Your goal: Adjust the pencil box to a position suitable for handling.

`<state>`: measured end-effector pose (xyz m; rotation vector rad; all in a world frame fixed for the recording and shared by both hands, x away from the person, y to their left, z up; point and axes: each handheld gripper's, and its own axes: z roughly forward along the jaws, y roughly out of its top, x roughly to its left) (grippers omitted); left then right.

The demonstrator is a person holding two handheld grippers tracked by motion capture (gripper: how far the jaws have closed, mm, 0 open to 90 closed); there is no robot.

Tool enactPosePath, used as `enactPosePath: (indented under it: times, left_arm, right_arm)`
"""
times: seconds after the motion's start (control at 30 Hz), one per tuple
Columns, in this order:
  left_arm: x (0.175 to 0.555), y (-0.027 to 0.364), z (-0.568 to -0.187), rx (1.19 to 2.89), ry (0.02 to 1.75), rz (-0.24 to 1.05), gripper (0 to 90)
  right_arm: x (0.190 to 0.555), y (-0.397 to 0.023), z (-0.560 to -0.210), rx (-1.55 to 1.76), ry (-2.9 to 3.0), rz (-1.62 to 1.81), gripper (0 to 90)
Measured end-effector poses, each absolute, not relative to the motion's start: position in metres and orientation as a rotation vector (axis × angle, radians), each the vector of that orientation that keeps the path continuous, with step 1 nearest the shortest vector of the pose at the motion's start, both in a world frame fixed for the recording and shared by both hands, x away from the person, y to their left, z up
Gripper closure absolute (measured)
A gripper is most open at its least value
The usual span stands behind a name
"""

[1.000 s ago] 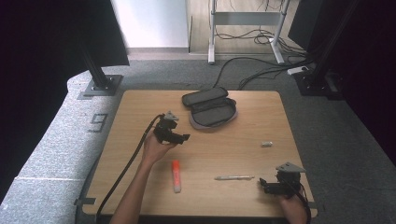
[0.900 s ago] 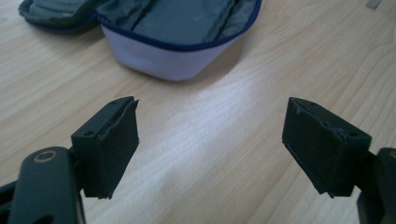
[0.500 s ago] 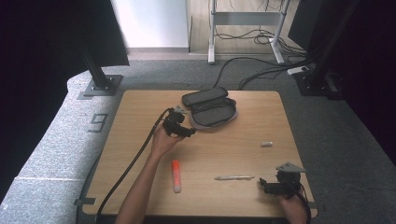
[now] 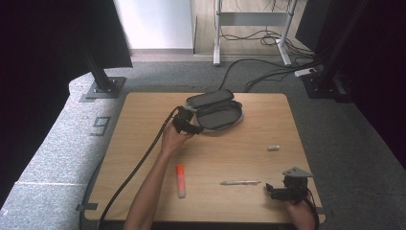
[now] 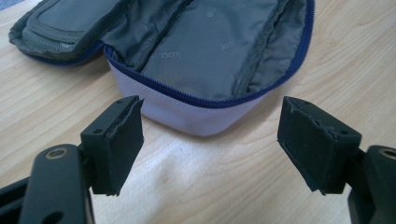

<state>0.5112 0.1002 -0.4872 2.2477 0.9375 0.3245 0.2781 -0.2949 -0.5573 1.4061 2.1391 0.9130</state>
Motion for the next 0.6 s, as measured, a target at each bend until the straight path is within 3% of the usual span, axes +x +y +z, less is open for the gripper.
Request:
enactPosePath:
  times: [0.6]
  left_arm:
    - [0.541, 0.091, -0.499, 2.207, 1.007, 0.357, 22.3]
  right_arm:
    - [0.277, -0.295, -0.557, 1.396, 2.15, 0.917, 0.0]
